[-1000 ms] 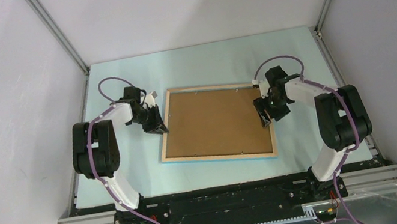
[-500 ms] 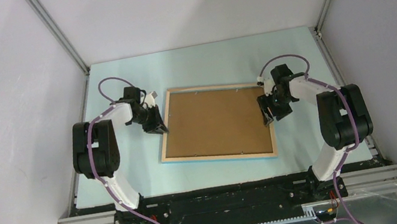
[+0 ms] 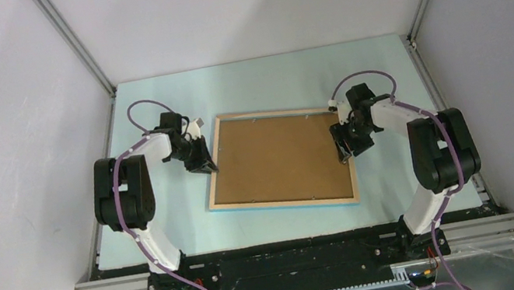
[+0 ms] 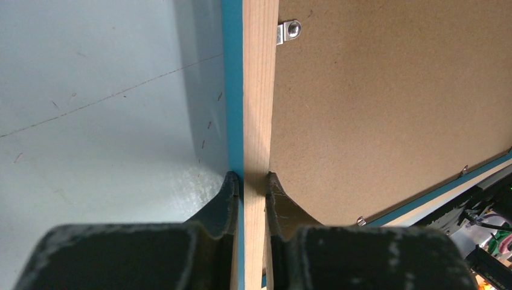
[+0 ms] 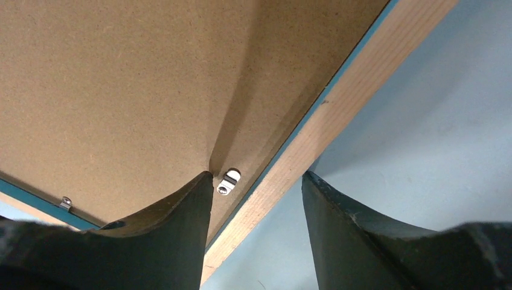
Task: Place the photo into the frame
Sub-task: Install the photo frame at the center of the board.
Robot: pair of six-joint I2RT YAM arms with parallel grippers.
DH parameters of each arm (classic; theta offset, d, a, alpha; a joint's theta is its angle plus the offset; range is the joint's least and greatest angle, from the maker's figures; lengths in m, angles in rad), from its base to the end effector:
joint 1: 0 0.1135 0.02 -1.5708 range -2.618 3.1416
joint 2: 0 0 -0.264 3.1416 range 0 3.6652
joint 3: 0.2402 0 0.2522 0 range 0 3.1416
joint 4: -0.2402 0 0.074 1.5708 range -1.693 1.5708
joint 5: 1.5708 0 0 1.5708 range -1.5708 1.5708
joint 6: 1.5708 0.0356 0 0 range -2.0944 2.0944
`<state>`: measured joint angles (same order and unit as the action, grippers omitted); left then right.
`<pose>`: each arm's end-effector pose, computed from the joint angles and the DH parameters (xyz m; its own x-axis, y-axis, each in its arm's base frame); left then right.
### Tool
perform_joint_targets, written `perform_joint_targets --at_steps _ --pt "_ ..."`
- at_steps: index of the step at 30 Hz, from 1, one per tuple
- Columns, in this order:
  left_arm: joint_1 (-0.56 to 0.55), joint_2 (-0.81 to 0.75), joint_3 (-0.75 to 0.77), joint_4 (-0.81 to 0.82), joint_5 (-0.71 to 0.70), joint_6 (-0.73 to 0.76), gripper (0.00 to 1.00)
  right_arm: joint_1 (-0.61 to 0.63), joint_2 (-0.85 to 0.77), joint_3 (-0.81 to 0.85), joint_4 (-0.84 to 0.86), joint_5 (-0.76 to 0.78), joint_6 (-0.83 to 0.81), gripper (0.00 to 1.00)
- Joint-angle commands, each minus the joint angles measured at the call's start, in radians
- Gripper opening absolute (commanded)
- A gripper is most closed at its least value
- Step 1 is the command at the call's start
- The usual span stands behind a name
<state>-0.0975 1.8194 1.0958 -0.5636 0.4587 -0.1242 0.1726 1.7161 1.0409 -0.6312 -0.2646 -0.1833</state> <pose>0.3348 -0.0486 0.1505 -0.9742 -0.0163 -0.2250 0.0906 0.8851 -0.4565 0.3090 0.0633 0.1638 -0.8925 -0.3342 -0.3030 -0.4025 0.8932 0.2006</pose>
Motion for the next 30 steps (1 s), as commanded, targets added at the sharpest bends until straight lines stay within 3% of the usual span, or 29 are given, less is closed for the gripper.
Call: perform_joint_targets --at_steps 1,14,30 --pt "-0.026 0.069 -0.039 0.017 0.043 -0.006 0.0 0.022 0.034 0.012 0.016 0.03 0.013 0.58" --pt "-0.026 0.071 -0.038 0.016 0.042 -0.005 0.0 0.028 0.039 0.012 0.008 0.047 0.001 0.4" --pt "-0.021 0.067 -0.038 0.017 0.044 -0.003 0.0 0.019 0.02 0.0 -0.027 0.008 -0.043 0.32"
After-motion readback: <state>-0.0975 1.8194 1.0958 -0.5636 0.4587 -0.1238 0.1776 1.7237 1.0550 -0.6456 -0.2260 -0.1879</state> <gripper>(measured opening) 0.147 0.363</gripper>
